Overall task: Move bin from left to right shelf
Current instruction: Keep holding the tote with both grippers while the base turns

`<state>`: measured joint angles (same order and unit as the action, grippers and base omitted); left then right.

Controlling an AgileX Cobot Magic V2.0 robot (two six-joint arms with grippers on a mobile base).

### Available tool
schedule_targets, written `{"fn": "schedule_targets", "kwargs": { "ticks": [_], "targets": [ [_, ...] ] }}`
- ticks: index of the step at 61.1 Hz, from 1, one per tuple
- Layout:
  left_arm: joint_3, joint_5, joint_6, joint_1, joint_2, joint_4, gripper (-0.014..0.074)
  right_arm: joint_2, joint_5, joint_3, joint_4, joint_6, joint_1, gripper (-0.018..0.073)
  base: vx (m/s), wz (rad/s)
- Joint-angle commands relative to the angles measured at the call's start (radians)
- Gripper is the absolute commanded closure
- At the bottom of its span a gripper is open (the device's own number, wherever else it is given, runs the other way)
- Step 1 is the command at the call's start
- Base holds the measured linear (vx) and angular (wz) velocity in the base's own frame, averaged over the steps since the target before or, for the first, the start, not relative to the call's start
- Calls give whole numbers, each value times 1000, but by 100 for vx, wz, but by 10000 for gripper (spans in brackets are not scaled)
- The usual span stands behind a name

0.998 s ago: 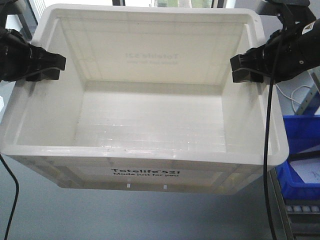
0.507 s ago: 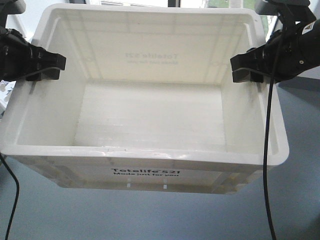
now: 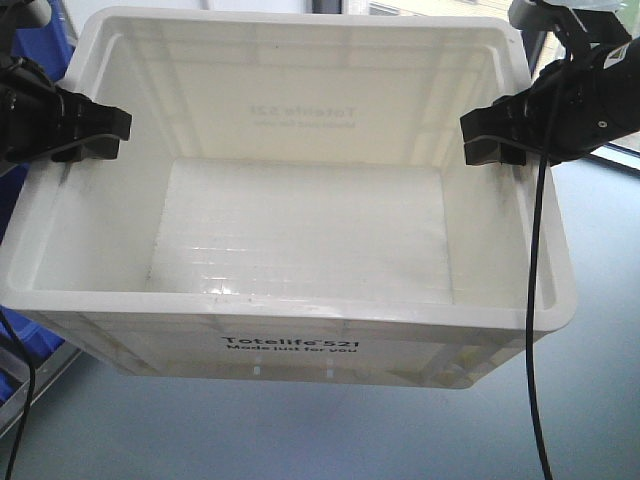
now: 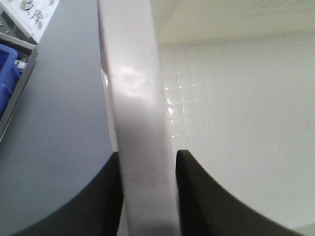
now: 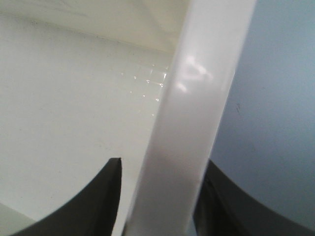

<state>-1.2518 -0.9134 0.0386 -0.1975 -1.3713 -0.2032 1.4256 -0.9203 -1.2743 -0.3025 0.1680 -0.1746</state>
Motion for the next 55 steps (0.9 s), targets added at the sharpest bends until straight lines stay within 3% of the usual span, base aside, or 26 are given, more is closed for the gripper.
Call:
{"fn": "schedule_targets", "kwargs": {
  "ticks": [1,55],
  "targets": [
    [-45,99,27,-5,49,-15,604,-46,49,-34,-17,40,1,564,23,69],
    [-45,99,27,-5,49,-15,604,-46,48,-34,-17,40,1,564,16,60]
  ]
}}
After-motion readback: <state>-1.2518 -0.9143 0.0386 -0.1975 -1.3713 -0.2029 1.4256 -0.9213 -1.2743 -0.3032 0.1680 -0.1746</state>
